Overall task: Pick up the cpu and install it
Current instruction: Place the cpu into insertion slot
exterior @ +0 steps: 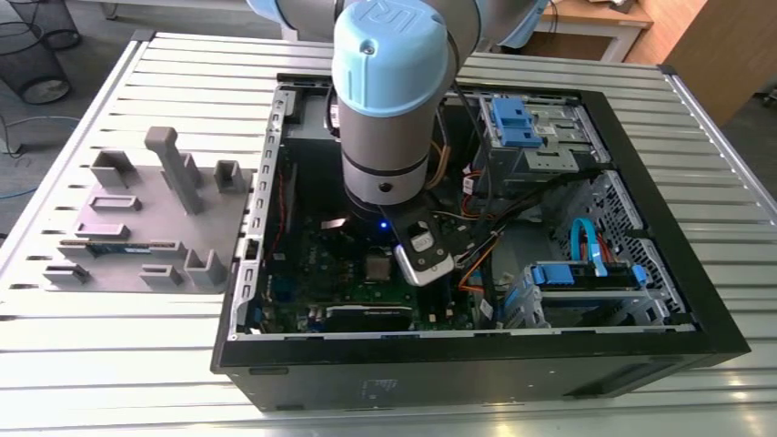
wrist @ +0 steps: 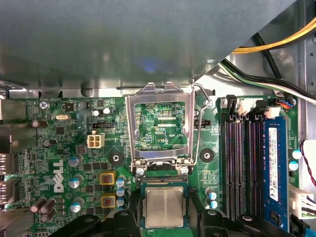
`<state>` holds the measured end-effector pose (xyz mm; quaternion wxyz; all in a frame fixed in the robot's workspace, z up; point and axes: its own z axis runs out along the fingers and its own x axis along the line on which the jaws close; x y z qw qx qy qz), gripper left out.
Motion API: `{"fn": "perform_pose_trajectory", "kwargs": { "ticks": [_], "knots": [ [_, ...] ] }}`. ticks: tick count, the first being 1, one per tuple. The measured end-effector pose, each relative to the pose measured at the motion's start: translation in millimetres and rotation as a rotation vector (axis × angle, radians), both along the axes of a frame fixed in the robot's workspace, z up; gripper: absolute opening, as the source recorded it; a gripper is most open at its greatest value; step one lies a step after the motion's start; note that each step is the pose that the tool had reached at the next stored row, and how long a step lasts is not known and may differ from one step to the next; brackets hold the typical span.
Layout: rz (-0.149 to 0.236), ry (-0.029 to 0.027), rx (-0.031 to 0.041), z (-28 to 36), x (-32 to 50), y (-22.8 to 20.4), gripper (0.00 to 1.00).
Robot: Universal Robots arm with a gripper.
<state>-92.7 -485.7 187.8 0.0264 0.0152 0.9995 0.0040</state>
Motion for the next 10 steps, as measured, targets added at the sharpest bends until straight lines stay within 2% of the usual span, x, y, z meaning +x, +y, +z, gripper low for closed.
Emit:
{"fn": "perform_pose_trajectory", "kwargs": {
  "ticks": [10],
  "knots": [
    [0.000, -0.0005, 0.0003, -0.1, 0.5, 0.0, 0.47]
  ]
}}
